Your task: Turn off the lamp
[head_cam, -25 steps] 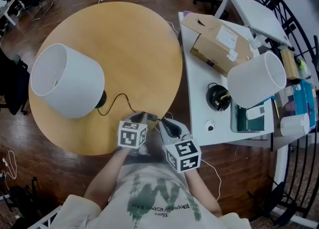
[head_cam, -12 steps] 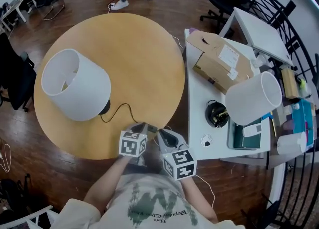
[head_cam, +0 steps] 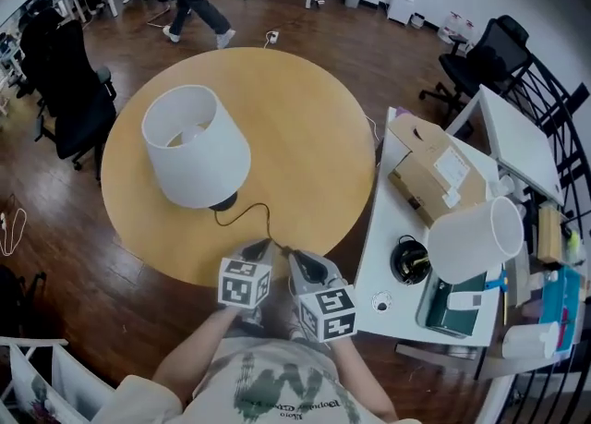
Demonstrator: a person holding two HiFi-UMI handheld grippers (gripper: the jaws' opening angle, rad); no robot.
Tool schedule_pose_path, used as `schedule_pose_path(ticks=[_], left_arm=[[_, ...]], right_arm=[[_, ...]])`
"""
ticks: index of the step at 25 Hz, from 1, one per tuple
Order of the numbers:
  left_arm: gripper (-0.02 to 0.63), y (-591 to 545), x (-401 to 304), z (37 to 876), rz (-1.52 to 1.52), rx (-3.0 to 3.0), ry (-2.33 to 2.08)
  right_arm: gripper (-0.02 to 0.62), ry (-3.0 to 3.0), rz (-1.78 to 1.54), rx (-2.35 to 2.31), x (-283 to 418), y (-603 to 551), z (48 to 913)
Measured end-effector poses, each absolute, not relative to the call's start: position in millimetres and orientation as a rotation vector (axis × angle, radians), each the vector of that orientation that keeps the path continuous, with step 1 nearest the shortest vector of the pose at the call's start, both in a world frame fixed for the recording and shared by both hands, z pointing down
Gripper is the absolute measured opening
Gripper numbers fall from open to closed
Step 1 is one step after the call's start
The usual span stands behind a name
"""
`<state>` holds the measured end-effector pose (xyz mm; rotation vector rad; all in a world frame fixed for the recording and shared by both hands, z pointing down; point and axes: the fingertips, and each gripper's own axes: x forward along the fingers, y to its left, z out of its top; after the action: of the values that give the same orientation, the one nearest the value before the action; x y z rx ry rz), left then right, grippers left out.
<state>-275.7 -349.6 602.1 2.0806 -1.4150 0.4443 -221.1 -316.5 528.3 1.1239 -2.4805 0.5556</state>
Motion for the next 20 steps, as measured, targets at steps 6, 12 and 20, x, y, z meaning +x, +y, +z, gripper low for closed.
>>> schedule_pose_path(ticks=[6,12,20], left_arm=[[0.005,-330,-308,561,0.295,2.006,-1.612],[0.005,-307,-331,521,0.161,1.958,-1.794],[0.005,-265,-345,482,0.039,1.889,-1.985]], right_arm=[[0.02,-2.571,0.453,0.969,-249,-310,508],[0.015,-2.661,0.351,0.824,-274,-297,486],[0.002,-2.759,0.276,0.686,-289,-270,464]])
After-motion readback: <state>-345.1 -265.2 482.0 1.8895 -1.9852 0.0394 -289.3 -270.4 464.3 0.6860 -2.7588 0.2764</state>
